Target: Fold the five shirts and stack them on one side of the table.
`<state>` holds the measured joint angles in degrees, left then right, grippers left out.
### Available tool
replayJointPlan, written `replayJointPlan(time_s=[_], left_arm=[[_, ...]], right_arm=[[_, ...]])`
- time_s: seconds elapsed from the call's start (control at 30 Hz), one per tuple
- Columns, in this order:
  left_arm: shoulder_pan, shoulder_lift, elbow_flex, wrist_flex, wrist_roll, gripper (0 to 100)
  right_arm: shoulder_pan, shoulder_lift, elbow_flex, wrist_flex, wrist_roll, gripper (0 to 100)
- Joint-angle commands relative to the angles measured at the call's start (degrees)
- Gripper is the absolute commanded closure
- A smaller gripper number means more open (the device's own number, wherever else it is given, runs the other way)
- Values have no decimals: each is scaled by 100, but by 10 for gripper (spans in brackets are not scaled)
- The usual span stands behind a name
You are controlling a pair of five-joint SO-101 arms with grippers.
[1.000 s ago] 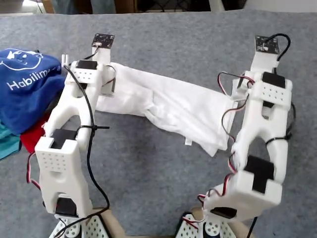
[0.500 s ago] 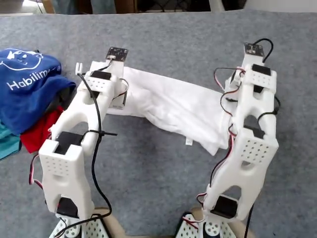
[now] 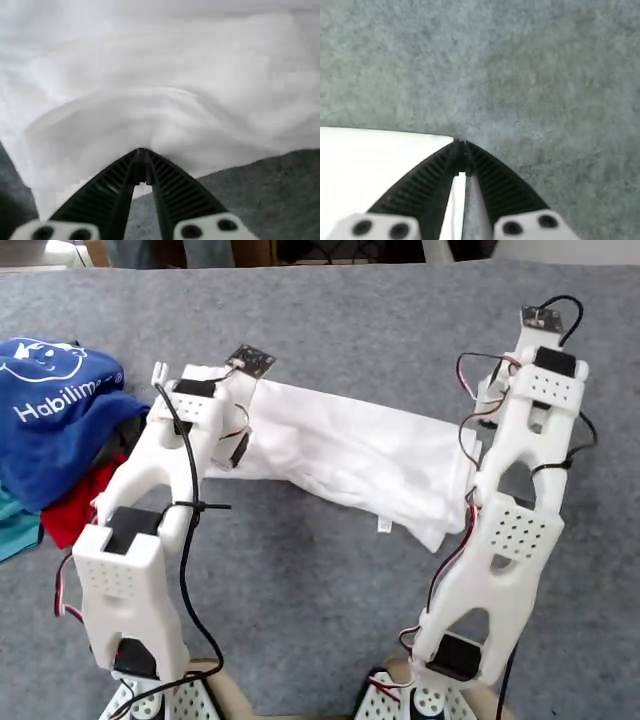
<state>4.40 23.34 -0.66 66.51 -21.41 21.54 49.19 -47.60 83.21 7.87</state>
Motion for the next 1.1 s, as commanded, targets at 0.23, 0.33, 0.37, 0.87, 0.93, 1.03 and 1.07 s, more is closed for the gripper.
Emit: replayJointPlan(time_s=[0.23, 0.33, 0.37, 0.87, 0.93, 1.03, 1.07], left_arm=[[-92, -932, -84, 220, 53, 972], [-101, -993, -92, 202, 229, 971], [-101, -985, -92, 167, 352, 971], [198, 413, -92, -774, 1767, 971], [127, 422, -119, -598, 1732, 971], [22, 387, -66, -554, 1609, 971], [-31, 387, -57, -510, 1512, 971]], right_arm=[[105, -75, -1473, 1829, 44, 939], [114, -242, -1024, 1811, 44, 864], [114, -347, -725, 1811, 44, 853], [-316, -2580, 4303, -747, -932, 847], [-316, -2695, 4752, -1222, -993, 812], [-352, -2835, 5174, -1653, -958, 747], [-387, -2870, 5253, -1732, -958, 734]])
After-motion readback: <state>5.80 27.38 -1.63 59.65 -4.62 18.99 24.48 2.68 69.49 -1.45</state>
